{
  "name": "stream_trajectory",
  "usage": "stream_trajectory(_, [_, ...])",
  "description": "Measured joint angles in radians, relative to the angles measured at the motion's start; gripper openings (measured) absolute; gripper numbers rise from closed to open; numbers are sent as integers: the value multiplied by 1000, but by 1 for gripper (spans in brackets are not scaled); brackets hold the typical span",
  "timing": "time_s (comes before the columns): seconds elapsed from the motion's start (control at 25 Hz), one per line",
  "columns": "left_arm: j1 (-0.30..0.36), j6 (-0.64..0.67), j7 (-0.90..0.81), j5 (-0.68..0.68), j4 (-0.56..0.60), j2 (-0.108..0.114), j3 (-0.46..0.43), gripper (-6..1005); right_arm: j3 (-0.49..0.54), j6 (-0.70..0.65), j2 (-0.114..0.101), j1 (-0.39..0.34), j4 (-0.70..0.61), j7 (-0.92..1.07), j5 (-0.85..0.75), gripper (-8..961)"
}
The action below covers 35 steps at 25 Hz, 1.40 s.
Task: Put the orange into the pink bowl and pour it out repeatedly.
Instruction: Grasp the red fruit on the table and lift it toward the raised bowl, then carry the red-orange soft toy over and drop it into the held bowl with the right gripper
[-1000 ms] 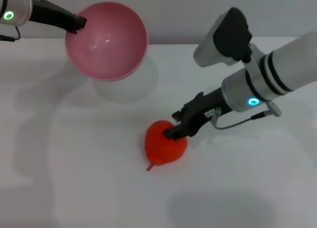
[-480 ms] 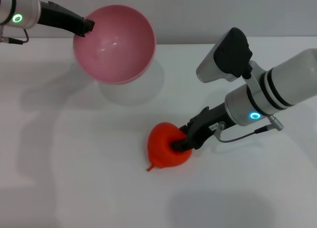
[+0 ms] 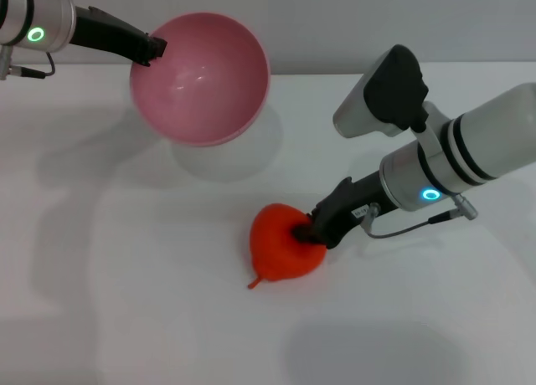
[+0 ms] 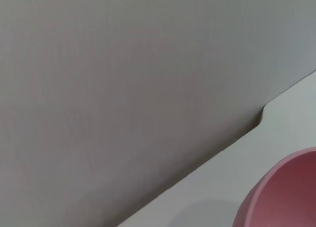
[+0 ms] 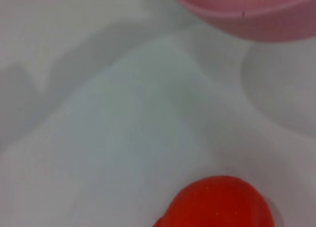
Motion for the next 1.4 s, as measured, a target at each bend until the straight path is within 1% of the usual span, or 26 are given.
stream_trajectory(0.04, [0,0,-1,0,0,0,0,40,2,2,0,-4,-7,0,3,165])
stream_trajectory(0.12, [0,1,-1,0,0,0,0,40,12,16,0,-30,-46,0,11,139])
stream_trajectory(0.16, [1,1,-1,0,1,0,0,40,31,43,-1,-77,-119,8,17,126])
stream_trajectory(0.2, [1,1,-1,0,1,0,0,40,43,54,-1,-104,-162,11,19,113])
stream_trajectory(0.24, [4,1,-1,1,2,0,0,40,43,54,-1,-104,-162,11,19,107])
stream_trajectory(0.32, [7,2,-1,1,2,1,0,40,73,80,-3,-174,-270,17,20,94])
stream_trajectory(0.36, [9,3,-1,1,3,2,0,40,114,99,-7,-238,-377,21,12,88])
stream_trajectory(0.4, [11,4,-1,1,4,3,0,40,144,103,-7,-268,-430,23,5,82])
stream_trajectory(0.44, [11,5,-1,1,5,5,0,40,144,103,-7,-268,-430,23,5,75])
stream_trajectory(0.6, [15,16,-1,2,12,6,-1,40,259,104,-1,-356,-614,25,-1,65])
stream_trajectory(0.72, [14,21,1,2,12,5,1,40,286,100,4,-389,-736,23,6,62])
stream_trajectory(0.8, [12,25,6,2,12,0,1,40,282,96,6,-397,-808,20,17,60])
stream_trajectory(0.92, [11,27,9,2,12,-6,6,40,244,86,6,-384,-892,15,50,56])
stream_trajectory(0.96, [10,29,10,2,12,-15,25,40,206,81,5,-369,-914,13,64,61])
stream_trajectory(1.0, [8,29,10,2,12,-18,32,40,206,81,5,-369,-914,13,64,66])
stream_trajectory(1.04, [7,29,11,2,12,-24,42,40,181,80,4,-358,-918,12,68,71])
stream_trajectory(1.12, [7,29,11,2,12,-24,42,40,125,87,3,-332,-907,4,70,81])
stream_trajectory(1.16, [2,28,12,2,12,-35,54,40,104,95,3,-323,-896,0,70,86])
stream_trajectory(1.4, [-5,25,12,2,18,-39,63,40,-3,196,0,-290,-786,-7,71,116])
